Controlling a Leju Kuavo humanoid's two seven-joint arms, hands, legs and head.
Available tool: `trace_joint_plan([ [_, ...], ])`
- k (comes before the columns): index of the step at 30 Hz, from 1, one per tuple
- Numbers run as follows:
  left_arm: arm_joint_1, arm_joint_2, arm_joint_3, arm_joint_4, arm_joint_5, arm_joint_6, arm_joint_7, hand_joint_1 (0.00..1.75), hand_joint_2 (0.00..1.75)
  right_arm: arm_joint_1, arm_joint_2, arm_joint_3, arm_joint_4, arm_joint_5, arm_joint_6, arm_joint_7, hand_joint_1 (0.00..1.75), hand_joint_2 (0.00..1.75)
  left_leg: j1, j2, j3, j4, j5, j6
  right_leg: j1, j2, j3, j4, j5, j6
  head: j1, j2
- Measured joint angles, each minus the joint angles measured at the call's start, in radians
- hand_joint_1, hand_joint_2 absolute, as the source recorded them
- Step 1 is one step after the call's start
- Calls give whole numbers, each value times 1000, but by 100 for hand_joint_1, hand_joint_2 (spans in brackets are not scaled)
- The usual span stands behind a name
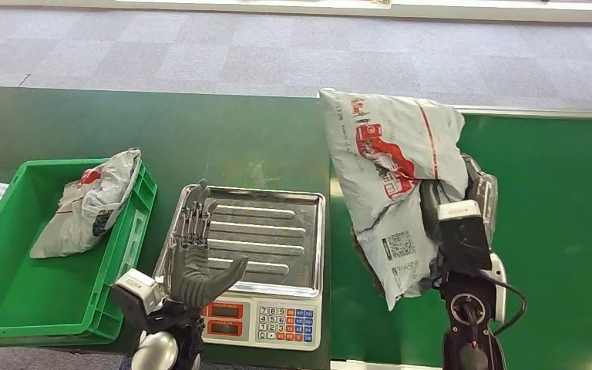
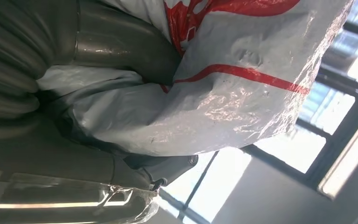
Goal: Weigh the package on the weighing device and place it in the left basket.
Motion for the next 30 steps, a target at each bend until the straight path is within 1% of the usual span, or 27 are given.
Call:
trace_joint_plan([
  [2, -17, 0, 0, 5, 2, 8, 4, 0, 175, -63, 4, 23, 77, -19, 45, 31, 174, 175, 0, -1, 0, 0, 1, 0, 0, -1, 0, 0, 0, 0, 0, 0],
  [5, -42, 3, 1, 9, 3, 23, 15, 0, 175, -141, 23, 48, 209, -31, 85, 58, 174, 175, 0, -2, -1, 0, 1, 0, 0, -2, 0, 0, 0, 0, 0, 0],
  [10, -75, 7, 9, 19, 0, 63, 21, 0, 175, -217, 70, 94, 417, -36, 97, 48, 173, 175, 0, -2, -1, 0, 2, 0, 0, -2, 0, 0, 0, 0, 0, 0],
  [13, -80, 9, 19, 19, -2, 73, 18, 0, 175, -233, 89, 117, 513, -46, 94, 30, 172, 175, 0, -2, -2, 0, 2, 0, 0, -2, -1, 0, 0, 0, 0, 0],
  [17, -83, 12, 26, 19, -4, 80, 16, 0, 175, -243, 100, 131, 587, -53, 97, 25, 172, 175, 0, -2, -4, 0, 2, 0, 0, -2, -3, 0, 0, 0, 0, 0],
  [24, -132, 20, 42, 26, 0, 108, 15, 0, 175, -295, 126, 170, 756, -67, 147, 10, 172, 175, 0, -2, -3, 0, 2, 0, 0, -2, -3, 1, 0, 0, 0, 0],
  [28, -138, 25, 47, 28, 0, 113, 14, 0, 175, -315, 136, 184, 815, -69, 155, 6, 175, 175, 0, -2, -4, 0, 2, 0, 0, -2, -4, 1, 0, 0, 0, 0],
  [30, -140, 28, 48, 29, 0, 116, 14, 0, 175, -326, 139, 192, 840, -74, 180, 0, 175, 175, 0, -2, -4, 0, 2, 0, 0, -2, -4, 1, 0, 0, 0, 0],
])
